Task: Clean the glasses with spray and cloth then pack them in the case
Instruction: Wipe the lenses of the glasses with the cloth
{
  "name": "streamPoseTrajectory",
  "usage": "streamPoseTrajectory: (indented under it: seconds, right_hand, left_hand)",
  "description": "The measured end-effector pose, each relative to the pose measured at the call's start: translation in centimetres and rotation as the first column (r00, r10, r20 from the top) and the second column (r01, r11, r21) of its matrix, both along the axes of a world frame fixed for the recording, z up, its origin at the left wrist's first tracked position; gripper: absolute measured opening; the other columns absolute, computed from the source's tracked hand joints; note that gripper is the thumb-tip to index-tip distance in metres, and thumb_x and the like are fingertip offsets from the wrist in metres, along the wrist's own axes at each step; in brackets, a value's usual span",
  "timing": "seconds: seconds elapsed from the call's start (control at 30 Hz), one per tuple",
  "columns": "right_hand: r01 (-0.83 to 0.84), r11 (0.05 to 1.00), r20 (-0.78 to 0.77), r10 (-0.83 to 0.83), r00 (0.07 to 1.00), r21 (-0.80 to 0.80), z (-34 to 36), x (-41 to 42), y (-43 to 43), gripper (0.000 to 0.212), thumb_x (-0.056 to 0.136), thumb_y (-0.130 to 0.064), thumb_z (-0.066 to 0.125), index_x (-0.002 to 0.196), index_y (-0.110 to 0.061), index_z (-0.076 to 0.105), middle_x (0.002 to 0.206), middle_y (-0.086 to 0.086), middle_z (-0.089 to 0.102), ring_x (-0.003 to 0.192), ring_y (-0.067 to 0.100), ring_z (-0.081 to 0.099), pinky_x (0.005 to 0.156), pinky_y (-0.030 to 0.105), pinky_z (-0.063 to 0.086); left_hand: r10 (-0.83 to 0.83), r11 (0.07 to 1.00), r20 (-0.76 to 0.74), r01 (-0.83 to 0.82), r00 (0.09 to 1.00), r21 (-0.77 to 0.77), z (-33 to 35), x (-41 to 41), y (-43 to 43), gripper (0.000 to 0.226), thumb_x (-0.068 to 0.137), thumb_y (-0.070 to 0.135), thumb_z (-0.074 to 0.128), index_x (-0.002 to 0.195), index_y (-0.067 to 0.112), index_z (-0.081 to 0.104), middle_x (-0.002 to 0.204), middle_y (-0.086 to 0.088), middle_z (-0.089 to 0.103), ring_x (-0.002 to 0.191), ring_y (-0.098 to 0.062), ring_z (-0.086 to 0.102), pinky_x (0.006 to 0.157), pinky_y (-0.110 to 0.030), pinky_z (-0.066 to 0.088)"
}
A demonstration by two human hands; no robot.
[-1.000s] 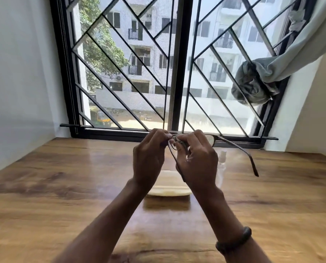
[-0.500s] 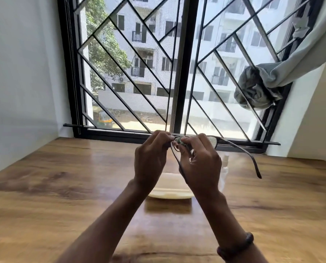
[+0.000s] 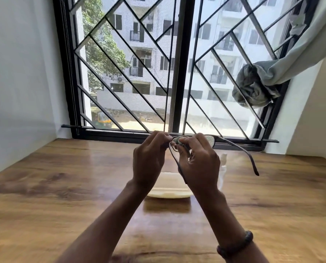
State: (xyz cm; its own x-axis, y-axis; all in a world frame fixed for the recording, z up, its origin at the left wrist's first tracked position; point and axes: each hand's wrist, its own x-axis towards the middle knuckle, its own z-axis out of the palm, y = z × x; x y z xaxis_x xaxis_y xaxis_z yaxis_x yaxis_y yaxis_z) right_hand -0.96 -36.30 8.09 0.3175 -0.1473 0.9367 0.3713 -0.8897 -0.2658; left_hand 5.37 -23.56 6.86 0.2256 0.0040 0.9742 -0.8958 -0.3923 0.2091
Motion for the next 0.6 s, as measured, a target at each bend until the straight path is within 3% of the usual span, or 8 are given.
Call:
streamPoseTrajectory:
  seconds: [0.23, 0.43, 0.6]
  right_hand:
    - [-0.016, 1.000, -0.018, 0.016, 1.000, -0.006, -0.23, -0.11, -0.01, 0.006, 0.089, -0.016, 0.073, 0.095, -0.015, 0.073, 0.092, -0.002, 0.066, 0.071, 0.019, 0.065, 0.057, 0.035, 0.054]
    - [-0.147, 0.989, -0.069, 0.148, 0.987, 0.015, -0.40, -0.04, -0.05, 0.005, 0.091, -0.018, 0.073, 0.096, -0.019, 0.075, 0.089, -0.006, 0.063, 0.072, 0.016, 0.065, 0.057, 0.038, 0.055]
    - [-0.007, 1.000, -0.097, 0.009, 0.995, 0.017, -0.30, -0.54, -0.05, 0.005, 0.086, -0.019, 0.071, 0.089, -0.022, 0.073, 0.089, -0.007, 0.064, 0.071, 0.020, 0.066, 0.056, 0.032, 0.051]
  left_hand:
    - [0.007, 1.000, 0.020, -0.008, 1.000, 0.021, 0.07, -0.07, 0.22, 0.019, 0.101, 0.018, 0.062, 0.093, 0.002, 0.070, 0.094, -0.004, 0.072, 0.080, -0.017, 0.071, 0.061, -0.039, 0.059]
    - [0.001, 1.000, 0.025, 0.000, 1.000, -0.004, 0.29, 0.10, 0.45, 0.025, 0.102, 0.023, 0.058, 0.092, 0.003, 0.069, 0.093, -0.005, 0.073, 0.081, -0.020, 0.072, 0.062, -0.042, 0.060]
    - [0.004, 1.000, 0.000, -0.004, 1.000, -0.004, -0.13, 0.77, 0.48, 0.022, 0.103, 0.019, 0.058, 0.093, 0.003, 0.067, 0.094, -0.006, 0.072, 0.082, -0.023, 0.073, 0.063, -0.043, 0.062]
